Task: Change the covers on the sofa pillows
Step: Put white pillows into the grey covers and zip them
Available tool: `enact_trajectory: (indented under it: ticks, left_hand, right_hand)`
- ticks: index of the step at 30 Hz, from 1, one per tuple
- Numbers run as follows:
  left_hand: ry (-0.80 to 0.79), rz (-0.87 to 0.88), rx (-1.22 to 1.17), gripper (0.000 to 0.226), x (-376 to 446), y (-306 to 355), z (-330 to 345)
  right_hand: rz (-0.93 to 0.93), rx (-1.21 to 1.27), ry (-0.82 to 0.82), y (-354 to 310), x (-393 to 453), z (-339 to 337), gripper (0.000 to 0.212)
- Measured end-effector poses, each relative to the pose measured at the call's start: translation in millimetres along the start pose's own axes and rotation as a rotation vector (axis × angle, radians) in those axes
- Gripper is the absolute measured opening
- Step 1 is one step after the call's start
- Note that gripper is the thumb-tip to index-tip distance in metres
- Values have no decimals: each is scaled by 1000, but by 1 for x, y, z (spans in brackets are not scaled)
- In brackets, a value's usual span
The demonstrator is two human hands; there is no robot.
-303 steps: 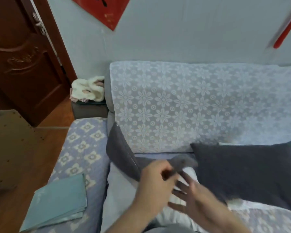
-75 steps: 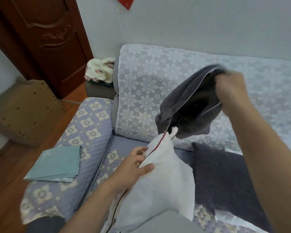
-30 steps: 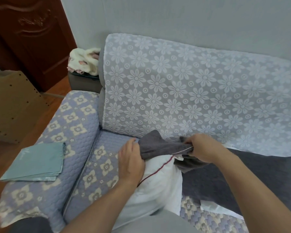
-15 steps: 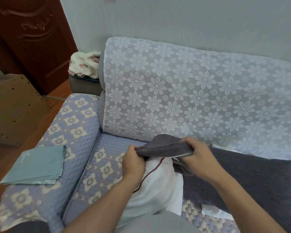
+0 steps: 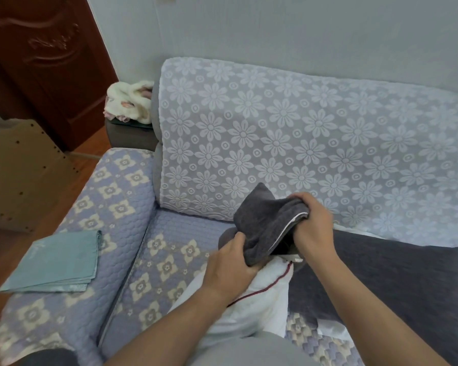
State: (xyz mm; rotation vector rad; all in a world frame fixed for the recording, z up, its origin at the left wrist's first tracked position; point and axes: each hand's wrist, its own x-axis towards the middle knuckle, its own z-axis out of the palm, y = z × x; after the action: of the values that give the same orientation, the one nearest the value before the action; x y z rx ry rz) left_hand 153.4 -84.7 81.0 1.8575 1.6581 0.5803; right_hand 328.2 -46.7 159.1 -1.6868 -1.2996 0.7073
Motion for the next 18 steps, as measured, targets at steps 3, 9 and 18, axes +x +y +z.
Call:
enact_trajectory:
  ticks: [3, 9, 18]
  left_hand:
    - [60, -194, 15, 25, 12, 3, -1]
    - [356, -505, -468, 35, 13, -19, -4]
    - [117, -143, -302, 53, -11, -18, -8]
  right_hand:
    - [-178, 33, -117, -8, -9, 7, 45]
    - [-362, -571, -387, 38, -8, 13, 31]
    - [75, -178, 63, 49, 17, 26, 32]
